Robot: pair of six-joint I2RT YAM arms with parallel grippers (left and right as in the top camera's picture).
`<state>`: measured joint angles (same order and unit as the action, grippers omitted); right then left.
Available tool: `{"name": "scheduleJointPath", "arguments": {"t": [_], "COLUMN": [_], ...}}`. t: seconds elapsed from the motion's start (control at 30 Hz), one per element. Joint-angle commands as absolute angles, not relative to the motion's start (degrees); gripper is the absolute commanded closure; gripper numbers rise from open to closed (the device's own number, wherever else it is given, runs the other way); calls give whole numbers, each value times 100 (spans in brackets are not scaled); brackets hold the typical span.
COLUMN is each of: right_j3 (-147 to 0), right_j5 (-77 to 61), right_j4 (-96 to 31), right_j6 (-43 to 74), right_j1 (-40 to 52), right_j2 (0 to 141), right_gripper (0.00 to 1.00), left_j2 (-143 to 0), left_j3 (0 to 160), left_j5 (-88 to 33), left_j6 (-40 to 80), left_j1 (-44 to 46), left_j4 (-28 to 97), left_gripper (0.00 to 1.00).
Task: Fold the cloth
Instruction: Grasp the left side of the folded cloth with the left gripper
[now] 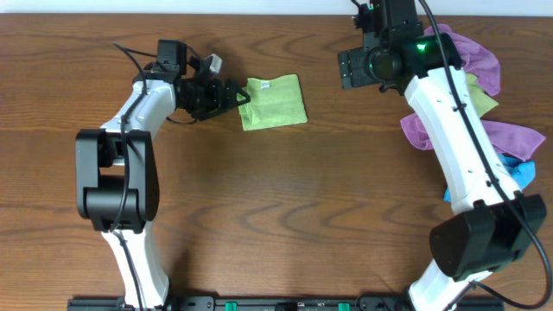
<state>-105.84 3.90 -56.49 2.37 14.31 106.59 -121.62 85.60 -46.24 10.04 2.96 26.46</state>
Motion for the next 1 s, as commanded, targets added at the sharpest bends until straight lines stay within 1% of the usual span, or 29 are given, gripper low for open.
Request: {"name": "scheduleJointPath", "arguments": {"t": [0.0, 0.23, 0.5, 0.77, 0.97], "right_j3": [-10621, -10621, -10621, -10621, -10492], "right_j5": [405, 405, 252, 207, -30], "right_j4": [-5618, -5658, -5795, -5813, -5660], "right_j6": [119, 121, 121, 119, 119], "right_j1": [1415, 1417, 1417, 1417, 1417], "right_j2": [10597, 10597, 10597, 10597, 10691], "right_gripper": [16, 16, 18, 17, 20], "left_j2": [-12293, -12348, -12521, -12803, -13008], "left_j3": [8396, 7981, 7328, 7319, 7319], "left_j5": [-4571, -4803, -5387, -5516, -5640], "left_j6": [952, 1249, 2316, 2469, 2705], "left_j1": [303, 224, 215, 351, 502], "left_j4": [2497, 1920, 434, 329, 113], "left_gripper": [14, 14, 12, 7, 7]}}
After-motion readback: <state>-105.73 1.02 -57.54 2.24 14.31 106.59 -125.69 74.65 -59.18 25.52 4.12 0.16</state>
